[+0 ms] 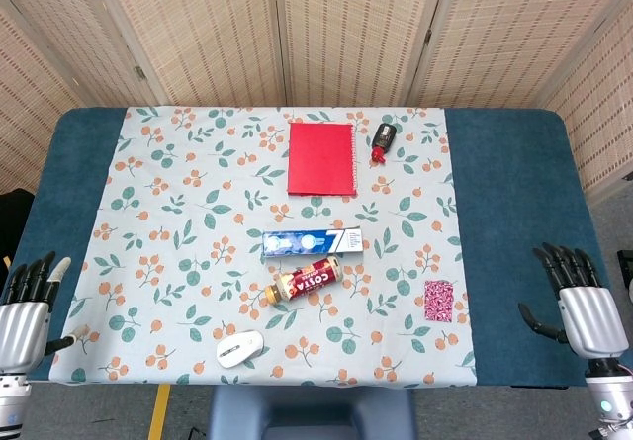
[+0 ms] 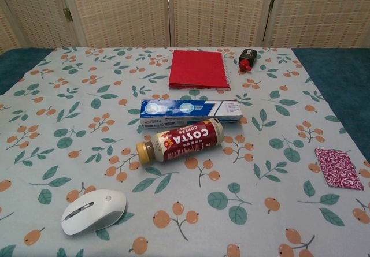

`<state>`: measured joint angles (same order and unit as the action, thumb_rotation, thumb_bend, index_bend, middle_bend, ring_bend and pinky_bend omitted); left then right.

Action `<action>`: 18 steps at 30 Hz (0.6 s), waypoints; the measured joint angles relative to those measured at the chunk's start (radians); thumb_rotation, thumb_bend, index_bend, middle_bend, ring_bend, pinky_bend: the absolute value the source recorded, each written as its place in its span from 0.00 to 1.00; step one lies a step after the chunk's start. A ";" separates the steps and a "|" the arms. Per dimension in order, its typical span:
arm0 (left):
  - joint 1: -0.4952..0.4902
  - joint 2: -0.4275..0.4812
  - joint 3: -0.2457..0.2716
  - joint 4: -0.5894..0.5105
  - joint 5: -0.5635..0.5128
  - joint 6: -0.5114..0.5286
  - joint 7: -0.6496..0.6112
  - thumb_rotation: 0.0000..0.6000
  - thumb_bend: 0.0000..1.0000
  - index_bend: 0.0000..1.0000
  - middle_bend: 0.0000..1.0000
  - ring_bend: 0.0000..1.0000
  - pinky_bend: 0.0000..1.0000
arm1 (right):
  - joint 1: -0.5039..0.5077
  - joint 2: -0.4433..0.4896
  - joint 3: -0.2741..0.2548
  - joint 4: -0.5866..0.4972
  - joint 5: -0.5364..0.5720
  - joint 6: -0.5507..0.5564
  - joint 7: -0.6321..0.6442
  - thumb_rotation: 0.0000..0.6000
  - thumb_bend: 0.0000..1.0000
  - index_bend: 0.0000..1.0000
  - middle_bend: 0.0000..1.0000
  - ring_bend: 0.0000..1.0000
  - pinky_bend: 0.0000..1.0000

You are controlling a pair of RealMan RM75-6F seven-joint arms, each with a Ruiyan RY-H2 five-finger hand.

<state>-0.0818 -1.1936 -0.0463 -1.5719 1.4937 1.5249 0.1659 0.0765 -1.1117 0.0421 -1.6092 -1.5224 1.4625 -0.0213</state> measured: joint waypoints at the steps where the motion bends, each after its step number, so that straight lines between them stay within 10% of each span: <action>1: 0.001 0.001 0.001 -0.001 -0.001 0.000 0.000 1.00 0.18 0.03 0.00 0.00 0.00 | 0.000 0.001 -0.001 0.001 -0.003 0.000 0.004 0.71 0.38 0.09 0.10 0.05 0.00; 18: 0.014 0.018 0.017 -0.019 0.003 -0.005 -0.015 1.00 0.18 0.04 0.00 0.00 0.00 | 0.059 -0.008 -0.032 -0.021 -0.006 -0.152 0.036 0.71 0.37 0.27 0.08 0.00 0.00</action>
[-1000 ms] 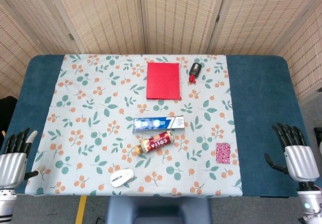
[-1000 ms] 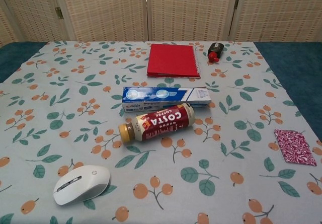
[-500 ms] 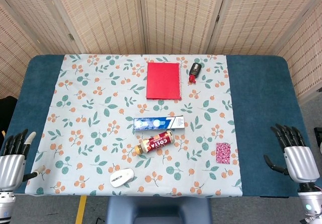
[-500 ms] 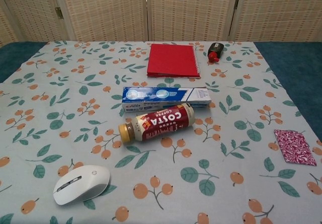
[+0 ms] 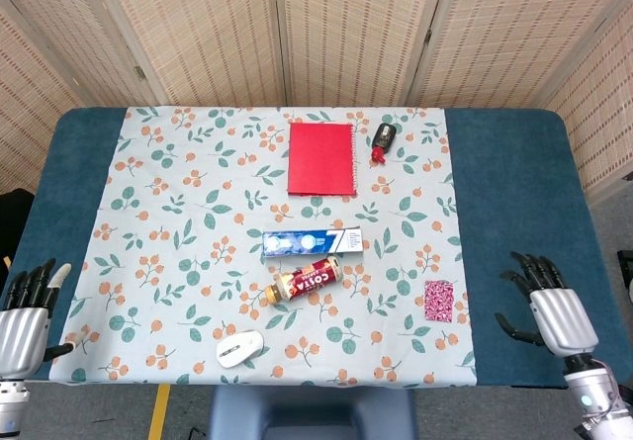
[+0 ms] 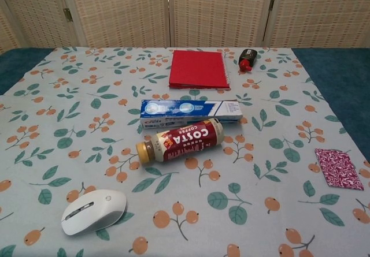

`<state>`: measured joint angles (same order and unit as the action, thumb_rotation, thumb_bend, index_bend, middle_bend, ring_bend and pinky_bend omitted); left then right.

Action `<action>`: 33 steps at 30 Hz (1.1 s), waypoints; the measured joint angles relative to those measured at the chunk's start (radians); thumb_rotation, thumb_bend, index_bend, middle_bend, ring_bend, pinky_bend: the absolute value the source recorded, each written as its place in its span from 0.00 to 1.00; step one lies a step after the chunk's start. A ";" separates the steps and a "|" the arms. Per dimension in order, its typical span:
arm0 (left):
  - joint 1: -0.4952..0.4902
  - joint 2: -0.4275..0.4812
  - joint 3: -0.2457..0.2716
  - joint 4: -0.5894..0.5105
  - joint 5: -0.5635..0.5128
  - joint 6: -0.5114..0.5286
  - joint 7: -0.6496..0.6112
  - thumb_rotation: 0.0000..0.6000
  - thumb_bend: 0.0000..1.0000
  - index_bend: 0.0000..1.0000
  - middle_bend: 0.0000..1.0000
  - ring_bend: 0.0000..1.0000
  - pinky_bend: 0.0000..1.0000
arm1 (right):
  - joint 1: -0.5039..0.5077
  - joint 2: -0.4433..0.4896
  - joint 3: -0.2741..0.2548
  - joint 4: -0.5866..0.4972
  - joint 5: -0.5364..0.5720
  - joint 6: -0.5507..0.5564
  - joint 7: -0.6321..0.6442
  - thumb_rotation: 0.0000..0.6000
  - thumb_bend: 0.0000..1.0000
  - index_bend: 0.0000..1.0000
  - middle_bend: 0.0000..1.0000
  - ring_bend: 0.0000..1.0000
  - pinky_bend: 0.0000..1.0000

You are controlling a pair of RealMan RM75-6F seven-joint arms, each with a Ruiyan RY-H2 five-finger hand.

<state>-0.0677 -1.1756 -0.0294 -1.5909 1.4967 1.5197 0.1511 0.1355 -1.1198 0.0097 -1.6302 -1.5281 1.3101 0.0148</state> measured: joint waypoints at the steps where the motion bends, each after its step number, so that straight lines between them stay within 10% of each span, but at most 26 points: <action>1: 0.001 0.001 0.000 0.001 0.001 0.002 -0.003 1.00 0.18 0.04 0.00 0.00 0.00 | 0.010 -0.008 -0.002 0.002 0.000 -0.020 0.004 0.69 0.37 0.28 0.08 0.00 0.00; 8: 0.014 0.003 0.010 0.008 0.009 0.012 -0.022 1.00 0.18 0.05 0.00 0.00 0.00 | 0.065 -0.071 -0.014 0.042 0.003 -0.117 0.037 0.55 0.37 0.31 0.08 0.00 0.00; 33: 0.033 0.014 0.026 0.009 0.032 0.019 -0.055 1.00 0.18 0.07 0.00 0.01 0.00 | 0.144 -0.223 -0.066 0.209 0.022 -0.265 0.079 0.53 0.37 0.33 0.09 0.00 0.00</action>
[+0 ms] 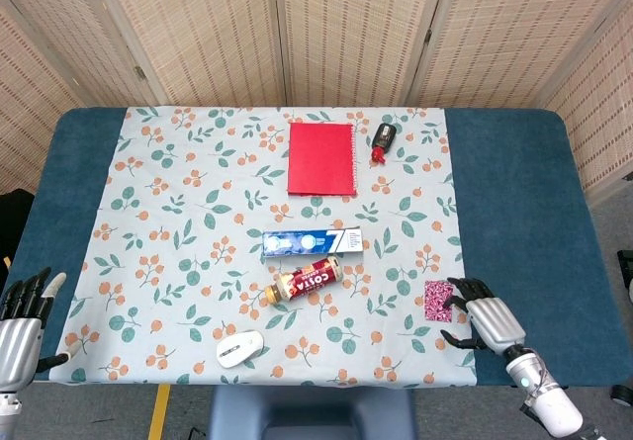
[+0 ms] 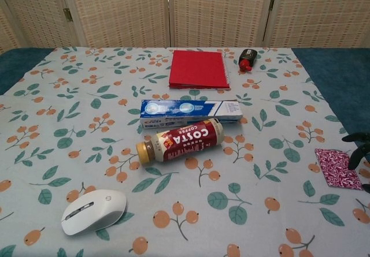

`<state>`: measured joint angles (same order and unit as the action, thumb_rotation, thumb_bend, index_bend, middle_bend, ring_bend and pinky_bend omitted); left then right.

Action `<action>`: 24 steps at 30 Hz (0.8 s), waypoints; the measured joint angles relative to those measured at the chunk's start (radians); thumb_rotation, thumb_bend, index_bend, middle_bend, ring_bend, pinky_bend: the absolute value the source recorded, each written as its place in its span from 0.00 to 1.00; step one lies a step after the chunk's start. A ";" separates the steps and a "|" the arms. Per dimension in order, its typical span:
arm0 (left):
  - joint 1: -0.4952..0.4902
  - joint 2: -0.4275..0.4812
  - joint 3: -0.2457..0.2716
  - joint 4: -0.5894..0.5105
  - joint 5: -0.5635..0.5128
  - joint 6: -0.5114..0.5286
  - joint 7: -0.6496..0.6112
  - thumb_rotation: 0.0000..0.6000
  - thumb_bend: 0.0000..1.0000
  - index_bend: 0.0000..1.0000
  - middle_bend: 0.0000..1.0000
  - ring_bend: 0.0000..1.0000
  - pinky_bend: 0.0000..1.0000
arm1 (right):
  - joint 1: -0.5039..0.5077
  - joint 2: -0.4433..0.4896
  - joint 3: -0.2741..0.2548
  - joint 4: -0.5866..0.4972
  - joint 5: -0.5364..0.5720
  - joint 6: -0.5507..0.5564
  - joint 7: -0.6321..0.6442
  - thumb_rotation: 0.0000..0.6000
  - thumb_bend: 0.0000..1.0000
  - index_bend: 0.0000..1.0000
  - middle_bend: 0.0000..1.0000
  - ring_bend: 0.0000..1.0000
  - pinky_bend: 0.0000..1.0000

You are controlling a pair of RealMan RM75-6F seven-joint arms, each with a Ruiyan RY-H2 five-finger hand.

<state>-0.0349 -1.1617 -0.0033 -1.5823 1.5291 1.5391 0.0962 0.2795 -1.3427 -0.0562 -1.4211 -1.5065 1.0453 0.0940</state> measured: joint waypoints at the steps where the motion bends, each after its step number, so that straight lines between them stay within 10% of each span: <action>1: 0.000 0.000 0.000 0.000 0.000 -0.001 0.001 1.00 0.18 0.07 0.00 0.01 0.00 | 0.001 -0.003 -0.004 0.003 -0.002 -0.003 0.001 0.53 0.37 0.33 0.09 0.00 0.00; 24: 0.005 0.005 0.000 -0.003 -0.003 -0.008 -0.002 1.00 0.18 0.07 0.00 0.01 0.00 | 0.032 -0.056 -0.009 0.054 -0.006 -0.017 -0.007 0.53 0.37 0.33 0.09 0.00 0.00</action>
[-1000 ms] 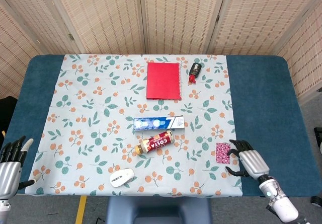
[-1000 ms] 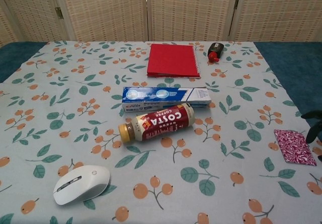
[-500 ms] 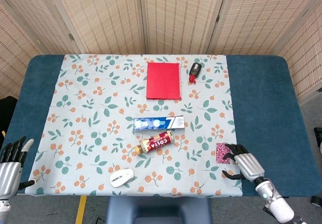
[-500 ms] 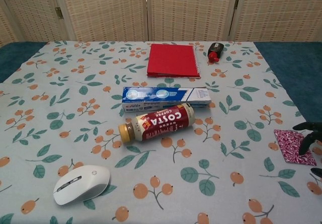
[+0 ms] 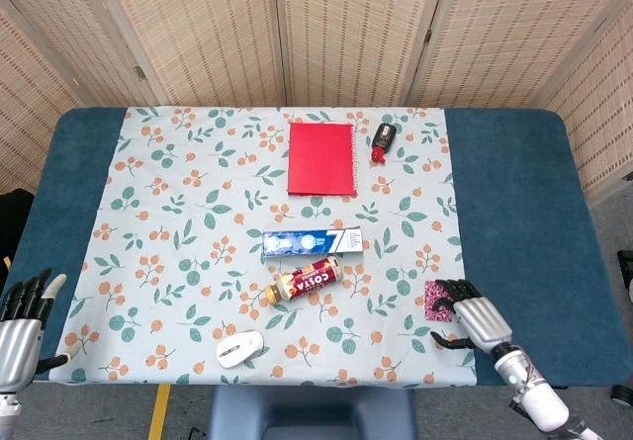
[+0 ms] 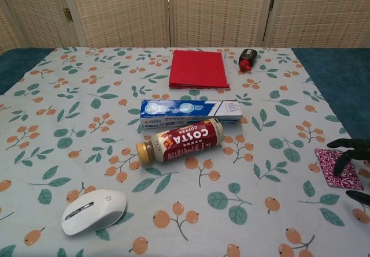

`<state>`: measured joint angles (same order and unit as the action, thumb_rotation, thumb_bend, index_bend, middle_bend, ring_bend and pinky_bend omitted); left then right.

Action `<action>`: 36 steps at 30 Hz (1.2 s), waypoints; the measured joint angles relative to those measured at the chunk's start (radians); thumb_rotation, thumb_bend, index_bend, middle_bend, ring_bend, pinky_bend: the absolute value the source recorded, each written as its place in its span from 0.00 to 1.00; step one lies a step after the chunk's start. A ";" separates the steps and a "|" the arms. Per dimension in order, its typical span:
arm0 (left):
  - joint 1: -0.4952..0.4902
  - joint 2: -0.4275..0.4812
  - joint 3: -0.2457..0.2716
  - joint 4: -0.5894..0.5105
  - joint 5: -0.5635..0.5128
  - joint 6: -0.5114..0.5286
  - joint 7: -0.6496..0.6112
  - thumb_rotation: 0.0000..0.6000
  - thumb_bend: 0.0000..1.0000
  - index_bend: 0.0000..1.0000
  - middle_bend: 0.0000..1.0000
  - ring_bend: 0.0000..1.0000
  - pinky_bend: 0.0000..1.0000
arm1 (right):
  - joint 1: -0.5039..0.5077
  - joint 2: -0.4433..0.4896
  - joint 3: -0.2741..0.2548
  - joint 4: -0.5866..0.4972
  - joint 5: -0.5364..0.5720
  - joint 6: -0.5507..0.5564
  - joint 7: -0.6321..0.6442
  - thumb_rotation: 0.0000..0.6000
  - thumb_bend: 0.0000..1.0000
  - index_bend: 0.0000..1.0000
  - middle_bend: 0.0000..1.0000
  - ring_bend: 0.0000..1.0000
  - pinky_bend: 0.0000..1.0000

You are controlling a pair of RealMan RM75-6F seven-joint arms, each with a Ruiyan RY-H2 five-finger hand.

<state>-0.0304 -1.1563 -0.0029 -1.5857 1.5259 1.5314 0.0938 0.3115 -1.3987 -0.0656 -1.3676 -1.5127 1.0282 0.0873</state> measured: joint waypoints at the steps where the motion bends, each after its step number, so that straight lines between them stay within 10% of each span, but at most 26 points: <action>1: 0.000 0.000 0.000 0.000 0.000 0.000 -0.001 1.00 0.18 0.07 0.00 0.02 0.00 | 0.000 -0.001 0.000 0.001 0.000 0.002 0.000 0.53 0.37 0.33 0.09 0.00 0.00; 36: 0.006 0.003 0.001 0.003 -0.005 -0.006 -0.012 1.00 0.18 0.07 0.00 0.02 0.00 | 0.042 -0.014 0.027 0.058 0.038 -0.034 -0.018 0.53 0.37 0.33 0.10 0.00 0.00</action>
<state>-0.0244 -1.1534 -0.0018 -1.5823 1.5211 1.5255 0.0814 0.3539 -1.4124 -0.0386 -1.3096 -1.4748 0.9946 0.0693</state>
